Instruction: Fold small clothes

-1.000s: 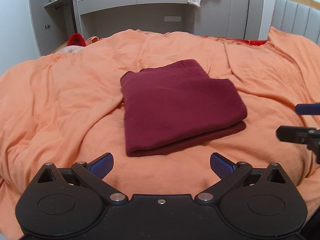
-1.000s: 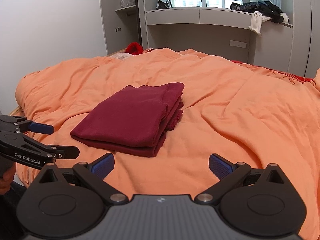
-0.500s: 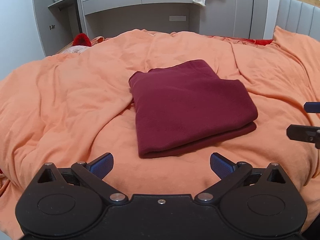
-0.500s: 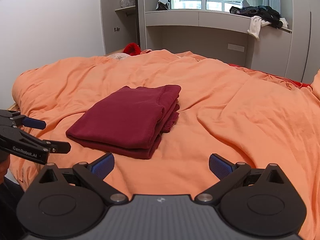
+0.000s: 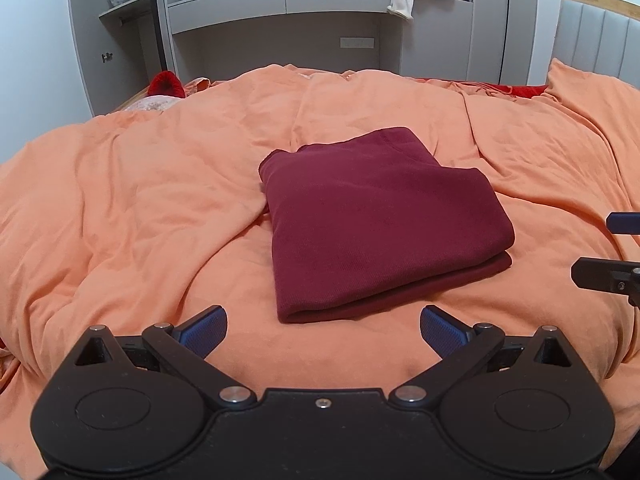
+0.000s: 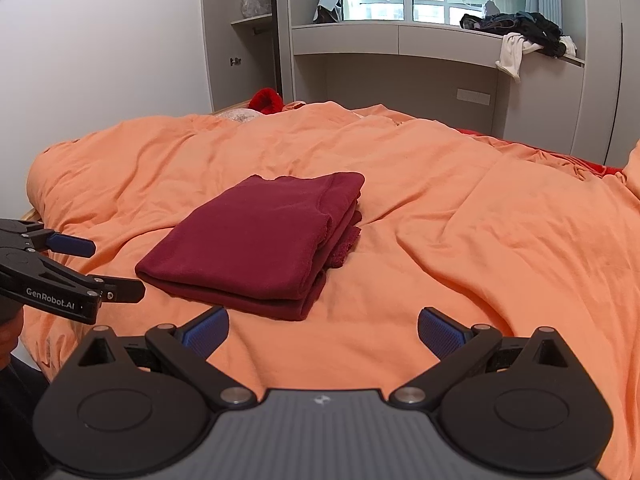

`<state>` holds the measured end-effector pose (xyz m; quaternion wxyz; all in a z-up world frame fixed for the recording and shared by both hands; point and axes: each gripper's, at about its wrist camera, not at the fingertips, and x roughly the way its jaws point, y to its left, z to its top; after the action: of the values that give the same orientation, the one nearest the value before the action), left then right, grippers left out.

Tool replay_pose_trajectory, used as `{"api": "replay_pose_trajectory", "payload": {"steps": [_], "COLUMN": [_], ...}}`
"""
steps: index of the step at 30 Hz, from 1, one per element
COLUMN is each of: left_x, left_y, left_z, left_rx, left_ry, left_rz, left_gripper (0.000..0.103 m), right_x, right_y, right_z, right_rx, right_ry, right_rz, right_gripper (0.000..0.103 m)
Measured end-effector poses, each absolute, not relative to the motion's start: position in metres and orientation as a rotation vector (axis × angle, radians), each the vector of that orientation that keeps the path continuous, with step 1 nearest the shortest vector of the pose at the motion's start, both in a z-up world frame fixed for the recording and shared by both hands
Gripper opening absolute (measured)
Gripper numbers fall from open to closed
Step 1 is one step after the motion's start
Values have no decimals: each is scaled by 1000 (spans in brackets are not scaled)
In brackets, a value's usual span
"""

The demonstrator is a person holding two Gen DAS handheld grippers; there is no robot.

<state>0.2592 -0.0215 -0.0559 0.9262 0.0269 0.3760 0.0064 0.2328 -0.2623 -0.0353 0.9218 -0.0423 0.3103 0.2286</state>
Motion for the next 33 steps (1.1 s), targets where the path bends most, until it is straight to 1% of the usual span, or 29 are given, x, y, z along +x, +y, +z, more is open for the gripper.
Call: {"api": "replay_pose_trajectory", "payload": {"steps": [33], "left_x": [259], "left_y": [-19], "left_z": [-56], "left_rx": [44], "left_ry": [766], "left_rz": [28], "left_gripper": [103], "right_x": [234], "right_y": [-260], "right_z": [-38], "right_rx": [-85], "right_ry": [648], "right_rz": [483], "right_gripper": [103]}}
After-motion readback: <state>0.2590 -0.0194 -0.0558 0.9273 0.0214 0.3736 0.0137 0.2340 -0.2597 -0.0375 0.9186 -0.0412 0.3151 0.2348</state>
